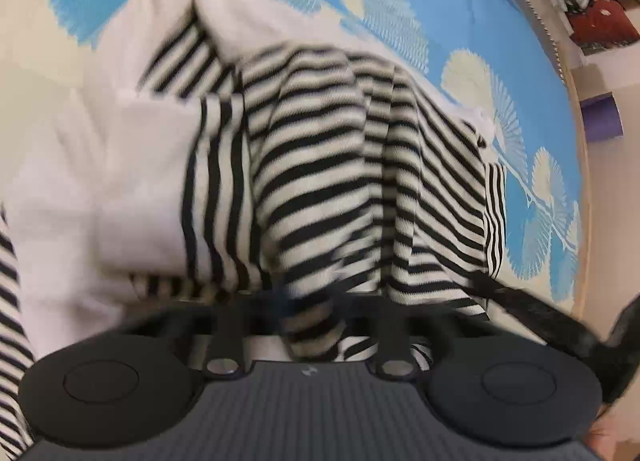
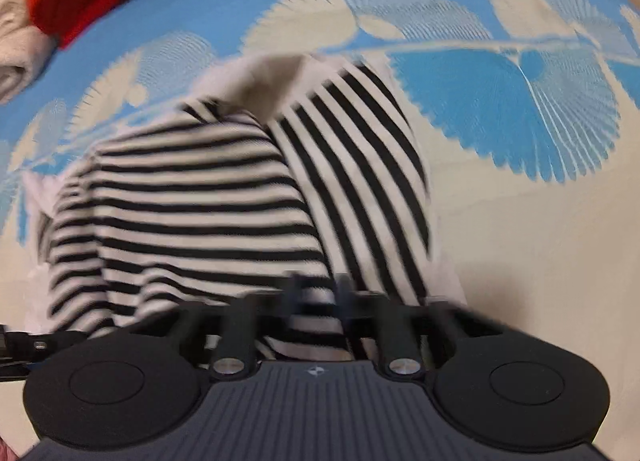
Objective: Fold small clothes
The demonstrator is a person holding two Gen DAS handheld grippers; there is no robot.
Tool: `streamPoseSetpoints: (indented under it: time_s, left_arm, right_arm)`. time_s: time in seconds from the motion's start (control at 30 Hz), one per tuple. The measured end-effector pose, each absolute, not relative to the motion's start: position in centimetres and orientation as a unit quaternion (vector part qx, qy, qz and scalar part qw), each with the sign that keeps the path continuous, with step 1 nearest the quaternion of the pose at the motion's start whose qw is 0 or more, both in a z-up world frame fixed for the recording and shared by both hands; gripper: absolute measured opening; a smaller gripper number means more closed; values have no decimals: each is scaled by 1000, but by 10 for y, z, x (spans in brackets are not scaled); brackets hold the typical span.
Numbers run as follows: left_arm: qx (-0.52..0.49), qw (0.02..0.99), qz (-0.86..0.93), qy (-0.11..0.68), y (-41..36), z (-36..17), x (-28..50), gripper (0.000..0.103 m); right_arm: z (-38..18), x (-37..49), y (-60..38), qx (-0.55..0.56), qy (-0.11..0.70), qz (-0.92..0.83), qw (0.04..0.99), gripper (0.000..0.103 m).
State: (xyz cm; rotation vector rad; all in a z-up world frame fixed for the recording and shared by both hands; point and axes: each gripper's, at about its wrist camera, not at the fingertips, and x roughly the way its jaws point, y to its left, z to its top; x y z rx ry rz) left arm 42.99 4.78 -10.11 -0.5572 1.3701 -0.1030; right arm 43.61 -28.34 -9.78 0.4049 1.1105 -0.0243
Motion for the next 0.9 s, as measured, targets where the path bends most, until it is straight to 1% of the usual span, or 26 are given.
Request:
streamPoseSetpoints:
  time_s: [0.03, 0.1, 0.17, 0.23, 0.27, 0.3, 0.4, 0.43, 0.5, 0.53, 0.57, 0.6, 0.63, 0.7, 0.73, 0.77, 0.8, 0.83, 0.87, 0.9]
  left_arm:
    - [-250, 754, -51, 605, 52, -90, 432, 1]
    - [-239, 800, -61, 548, 62, -59, 431, 1]
    - [-216, 845, -76, 483, 72, -25, 425, 1]
    - [-196, 869, -74, 449, 83, -8, 418, 1]
    - [-190, 869, -68, 451, 89, -9, 416, 1]
    - [-185, 862, -57, 469, 94, -17, 417, 2]
    - [-191, 797, -32, 572, 103, -71, 424, 2]
    - [-195, 782, -32, 591, 103, -85, 426, 3]
    - [-200, 771, -37, 604, 103, -95, 427, 4]
    - [-202, 773, -46, 600, 102, -92, 427, 12]
    - [-202, 777, -52, 594, 102, -87, 427, 31]
    - [-203, 784, -56, 585, 101, -82, 427, 41]
    - [-201, 791, -58, 575, 99, -79, 426, 49]
    - [-194, 794, -50, 575, 96, -79, 427, 48]
    - [-195, 790, -47, 580, 100, -82, 428, 46]
    - [-199, 784, -46, 586, 101, -87, 430, 27]
    - [-203, 779, -51, 592, 103, -87, 431, 11]
    - [-205, 777, -59, 592, 103, -85, 430, 2]
    - [-204, 787, -68, 578, 103, -76, 428, 2]
    - [-202, 802, -81, 556, 103, -65, 425, 2]
  right_arm:
    - [-88, 435, -287, 215, 506, -3, 835, 1]
    - [-53, 426, -301, 283, 418, 29, 863, 0]
    - [-26, 418, -316, 317, 353, 29, 880, 0]
    - [-18, 411, -327, 323, 333, 4, 886, 0]
    - [-22, 409, -330, 322, 345, -13, 882, 0]
    - [-34, 411, -332, 318, 377, -35, 869, 0]
    - [-81, 416, -339, 347, 482, -69, 802, 0]
    - [-94, 416, -338, 356, 507, -74, 781, 0]
    - [-102, 415, -334, 353, 525, -78, 771, 1]
    - [-99, 415, -331, 344, 526, -77, 774, 1]
    - [-95, 417, -328, 336, 524, -74, 779, 3]
    - [-90, 418, -326, 328, 521, -69, 785, 6]
    - [-88, 421, -324, 321, 522, -62, 788, 9]
    - [-90, 424, -322, 312, 523, -58, 791, 34]
    - [-96, 423, -322, 312, 527, -57, 789, 35]
    - [-101, 426, -317, 313, 535, -51, 783, 35]
    - [-105, 427, -313, 314, 542, -44, 778, 33]
    - [-106, 428, -310, 315, 544, -36, 777, 27]
    - [-104, 426, -308, 319, 535, -30, 782, 4]
    - [-96, 425, -307, 333, 512, -15, 792, 3]
